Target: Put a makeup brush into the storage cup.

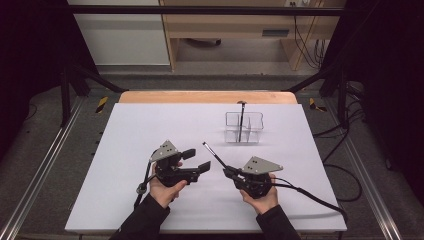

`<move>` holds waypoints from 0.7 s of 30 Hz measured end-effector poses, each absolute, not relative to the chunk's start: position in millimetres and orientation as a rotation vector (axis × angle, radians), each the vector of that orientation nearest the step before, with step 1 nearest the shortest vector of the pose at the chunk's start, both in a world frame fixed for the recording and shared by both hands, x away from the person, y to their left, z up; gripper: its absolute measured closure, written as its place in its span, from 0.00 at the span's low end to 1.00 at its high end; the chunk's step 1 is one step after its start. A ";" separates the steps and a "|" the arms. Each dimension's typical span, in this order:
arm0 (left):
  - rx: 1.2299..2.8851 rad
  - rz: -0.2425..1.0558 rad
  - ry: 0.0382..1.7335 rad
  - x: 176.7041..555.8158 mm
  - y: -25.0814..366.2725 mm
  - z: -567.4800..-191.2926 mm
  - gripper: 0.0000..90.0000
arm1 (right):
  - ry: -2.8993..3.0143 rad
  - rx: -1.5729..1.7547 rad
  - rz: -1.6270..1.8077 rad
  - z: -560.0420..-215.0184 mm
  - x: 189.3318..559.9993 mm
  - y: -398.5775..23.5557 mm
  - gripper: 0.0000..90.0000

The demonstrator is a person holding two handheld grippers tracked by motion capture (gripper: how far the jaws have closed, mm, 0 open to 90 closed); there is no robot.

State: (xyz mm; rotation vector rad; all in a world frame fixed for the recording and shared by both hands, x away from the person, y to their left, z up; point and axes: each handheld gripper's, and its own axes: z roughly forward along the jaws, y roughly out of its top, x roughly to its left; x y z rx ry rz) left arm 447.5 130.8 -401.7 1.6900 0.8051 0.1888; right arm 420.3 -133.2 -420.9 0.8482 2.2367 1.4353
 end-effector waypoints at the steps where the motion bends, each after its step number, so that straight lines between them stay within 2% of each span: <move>1: 1.683 0.186 0.805 447.8 129.7 -401.1 0.25 | 2.231 0.847 1.438 -420.3 420.1 -133.5 0.93; 12: 1.629 0.143 0.800 451.9 115.2 -397.8 0.32 | 2.193 0.851 1.483 -417.1 419.3 -134.5 0.93; 21: 1.596 0.099 0.808 453.9 110.1 -398.2 0.45 | 2.185 0.849 1.496 -417.0 418.9 -134.1 0.93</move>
